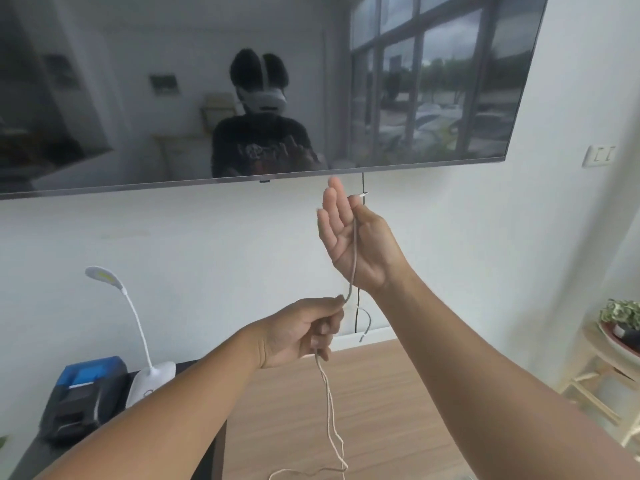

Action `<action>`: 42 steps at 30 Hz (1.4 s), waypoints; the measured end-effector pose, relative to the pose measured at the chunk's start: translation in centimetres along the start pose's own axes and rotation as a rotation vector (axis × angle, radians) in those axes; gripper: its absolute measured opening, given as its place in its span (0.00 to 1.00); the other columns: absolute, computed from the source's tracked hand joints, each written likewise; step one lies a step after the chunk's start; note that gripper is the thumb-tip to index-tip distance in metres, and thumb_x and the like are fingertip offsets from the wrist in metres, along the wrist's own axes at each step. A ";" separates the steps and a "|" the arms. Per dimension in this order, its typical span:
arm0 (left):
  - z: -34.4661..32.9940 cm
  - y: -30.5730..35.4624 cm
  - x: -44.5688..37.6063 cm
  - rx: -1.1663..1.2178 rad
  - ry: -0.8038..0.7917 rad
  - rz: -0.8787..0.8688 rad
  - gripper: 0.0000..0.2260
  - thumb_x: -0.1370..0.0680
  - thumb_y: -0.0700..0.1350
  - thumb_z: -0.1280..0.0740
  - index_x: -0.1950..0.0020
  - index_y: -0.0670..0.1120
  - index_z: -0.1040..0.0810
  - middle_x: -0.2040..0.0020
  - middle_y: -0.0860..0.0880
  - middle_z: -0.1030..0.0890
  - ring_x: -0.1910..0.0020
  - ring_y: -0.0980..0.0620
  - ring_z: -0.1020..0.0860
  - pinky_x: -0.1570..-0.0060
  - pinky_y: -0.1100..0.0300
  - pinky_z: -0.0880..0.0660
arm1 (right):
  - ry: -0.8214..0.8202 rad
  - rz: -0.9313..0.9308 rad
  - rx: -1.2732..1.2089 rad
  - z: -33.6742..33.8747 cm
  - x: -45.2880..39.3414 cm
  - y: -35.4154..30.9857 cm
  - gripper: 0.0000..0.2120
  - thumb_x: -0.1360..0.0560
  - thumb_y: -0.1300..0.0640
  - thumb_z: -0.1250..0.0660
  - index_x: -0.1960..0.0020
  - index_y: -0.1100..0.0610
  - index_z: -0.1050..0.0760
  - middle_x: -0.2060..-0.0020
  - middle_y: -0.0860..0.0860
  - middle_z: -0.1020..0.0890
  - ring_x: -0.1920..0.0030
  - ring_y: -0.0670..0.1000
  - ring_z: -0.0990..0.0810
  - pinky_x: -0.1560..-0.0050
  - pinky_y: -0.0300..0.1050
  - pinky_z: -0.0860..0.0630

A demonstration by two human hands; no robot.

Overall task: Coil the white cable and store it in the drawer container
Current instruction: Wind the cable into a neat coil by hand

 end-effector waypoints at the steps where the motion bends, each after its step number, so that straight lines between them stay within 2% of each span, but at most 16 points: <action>1: 0.7 0.0 0.1 0.031 0.005 0.011 0.18 0.20 0.56 0.34 0.65 0.48 0.29 0.68 0.53 0.35 0.73 0.53 0.38 0.59 0.54 0.27 | -0.037 -0.065 -0.018 -0.3 0.5 0.8 0.27 0.12 0.50 0.49 0.49 0.63 0.15 0.58 0.54 0.10 0.57 0.50 0.10 0.60 0.49 0.14; 5: 3.4 2.1 0.8 0.100 0.117 0.027 0.12 0.24 0.54 0.30 0.64 0.51 0.26 0.67 0.53 0.39 0.71 0.53 0.39 0.63 0.57 0.27 | -0.117 -0.283 0.085 0.3 2.7 4.1 0.32 0.13 0.48 0.52 0.57 0.62 0.15 0.65 0.52 0.11 0.62 0.50 0.11 0.61 0.50 0.13; 8: 4.3 4.3 1.0 -0.053 0.129 0.083 0.11 0.22 0.53 0.34 0.63 0.52 0.22 0.70 0.55 0.32 0.70 0.54 0.36 0.66 0.59 0.25 | -0.105 -0.343 0.298 1.6 3.7 5.6 0.28 0.14 0.50 0.49 0.59 0.60 0.15 0.67 0.49 0.12 0.64 0.47 0.12 0.64 0.52 0.13; 11: 4.3 6.1 1.1 -0.170 0.114 0.136 0.20 0.18 0.53 0.39 0.68 0.52 0.20 0.76 0.55 0.31 0.74 0.54 0.33 0.66 0.59 0.28 | -0.107 -0.307 0.491 2.1 4.0 6.2 0.23 0.12 0.50 0.48 0.47 0.63 0.19 0.65 0.49 0.15 0.62 0.48 0.14 0.55 0.61 0.13; 14: 4.6 8.1 1.3 -0.359 0.204 0.102 0.24 0.16 0.49 0.39 0.69 0.51 0.15 0.73 0.54 0.24 0.67 0.52 0.23 0.51 0.52 0.26 | -0.060 -0.239 0.636 2.5 3.8 6.2 0.22 0.13 0.50 0.44 0.33 0.69 0.27 0.54 0.58 0.15 0.53 0.53 0.16 0.44 0.74 0.20; 16: 4.5 9.5 1.6 -0.495 0.293 0.077 0.21 0.16 0.51 0.38 0.62 0.50 0.12 0.66 0.53 0.23 0.62 0.48 0.22 0.51 0.50 0.25 | -0.022 -0.180 0.667 2.5 3.8 5.9 0.18 0.14 0.52 0.45 0.40 0.64 0.22 0.51 0.61 0.17 0.51 0.55 0.17 0.41 0.75 0.22; 18: 4.4 10.5 1.8 -0.591 0.415 0.071 0.18 0.16 0.55 0.39 0.54 0.48 0.14 0.62 0.52 0.27 0.68 0.51 0.27 0.61 0.56 0.26 | 0.048 -0.112 0.617 2.9 3.7 5.5 0.18 0.15 0.55 0.45 0.54 0.58 0.21 0.56 0.58 0.18 0.55 0.55 0.19 0.42 0.73 0.21; 20: 4.0 11.0 1.8 -0.627 0.531 0.066 0.18 0.16 0.58 0.40 0.55 0.48 0.20 0.64 0.53 0.27 0.73 0.54 0.31 0.67 0.59 0.26 | 0.144 -0.040 0.560 3.5 3.5 5.2 0.17 0.15 0.57 0.46 0.59 0.57 0.25 0.60 0.57 0.18 0.58 0.56 0.19 0.43 0.73 0.20; 22: 3.1 11.3 1.6 -0.609 0.574 0.024 0.17 0.16 0.57 0.41 0.58 0.48 0.24 0.73 0.56 0.26 0.79 0.56 0.31 0.69 0.59 0.27 | 0.237 0.051 0.530 4.2 3.1 4.9 0.16 0.13 0.56 0.46 0.56 0.59 0.26 0.58 0.60 0.16 0.56 0.58 0.16 0.44 0.71 0.19; 24: 2.2 11.4 1.5 -0.624 0.596 -0.040 0.18 0.16 0.56 0.42 0.59 0.48 0.24 0.77 0.58 0.26 0.82 0.58 0.30 0.69 0.59 0.28 | 0.310 0.123 0.504 4.8 3.0 4.5 0.19 0.12 0.53 0.48 0.50 0.63 0.24 0.50 0.65 0.15 0.46 0.63 0.14 0.43 0.68 0.18; 27: 1.1 11.2 1.7 -0.694 0.634 -0.113 0.19 0.15 0.56 0.42 0.61 0.49 0.23 0.69 0.56 0.19 0.72 0.57 0.23 0.67 0.59 0.28 | 0.354 0.185 0.486 5.0 3.0 3.8 0.27 0.11 0.51 0.52 0.40 0.70 0.23 0.43 0.67 0.15 0.41 0.62 0.15 0.44 0.63 0.16; 29: 0.5 10.7 2.0 -0.709 0.655 -0.154 0.19 0.15 0.56 0.42 0.62 0.50 0.23 0.63 0.56 0.17 0.65 0.53 0.22 0.67 0.59 0.27 | 0.353 0.207 0.436 5.0 3.1 3.2 0.26 0.11 0.51 0.52 0.43 0.68 0.21 0.47 0.64 0.13 0.44 0.60 0.13 0.52 0.57 0.14; 31: 0.1 10.0 2.4 -0.715 0.655 -0.179 0.20 0.15 0.55 0.43 0.63 0.51 0.25 0.67 0.63 0.19 0.64 0.54 0.22 0.69 0.61 0.27 | 0.347 0.212 0.399 4.6 3.3 2.7 0.24 0.11 0.52 0.52 0.46 0.65 0.22 0.51 0.61 0.12 0.48 0.59 0.13 0.59 0.52 0.14; 37: -1.9 7.6 2.4 -0.784 0.548 -0.191 0.19 0.15 0.56 0.42 0.62 0.48 0.27 0.63 0.50 0.26 0.67 0.50 0.31 0.64 0.55 0.33 | 0.393 0.196 0.465 3.7 3.2 1.9 0.20 0.11 0.50 0.52 0.40 0.59 0.24 0.51 0.52 0.10 0.51 0.47 0.11 0.60 0.43 0.19; 40: -2.0 6.9 2.6 -0.763 0.531 -0.191 0.19 0.15 0.57 0.42 0.60 0.46 0.26 0.64 0.50 0.26 0.68 0.50 0.33 0.65 0.55 0.36 | 0.428 0.193 0.584 3.4 3.2 1.8 0.21 0.12 0.49 0.52 0.36 0.59 0.24 0.51 0.49 0.10 0.57 0.42 0.13 0.66 0.40 0.22; 42: -2.1 6.4 2.9 -0.748 0.499 -0.189 0.19 0.16 0.60 0.42 0.62 0.52 0.26 0.67 0.54 0.27 0.69 0.52 0.32 0.66 0.57 0.35 | 0.428 0.192 0.551 3.1 3.2 1.6 0.22 0.12 0.49 0.51 0.35 0.61 0.24 0.55 0.48 0.10 0.64 0.44 0.14 0.69 0.38 0.23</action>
Point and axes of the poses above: each hand's wrist, its own x-axis away from the middle knuckle, its own z-axis out of the back of the hand, y = z × x, the point moved 5 cm from there along -x, towards the middle knuckle
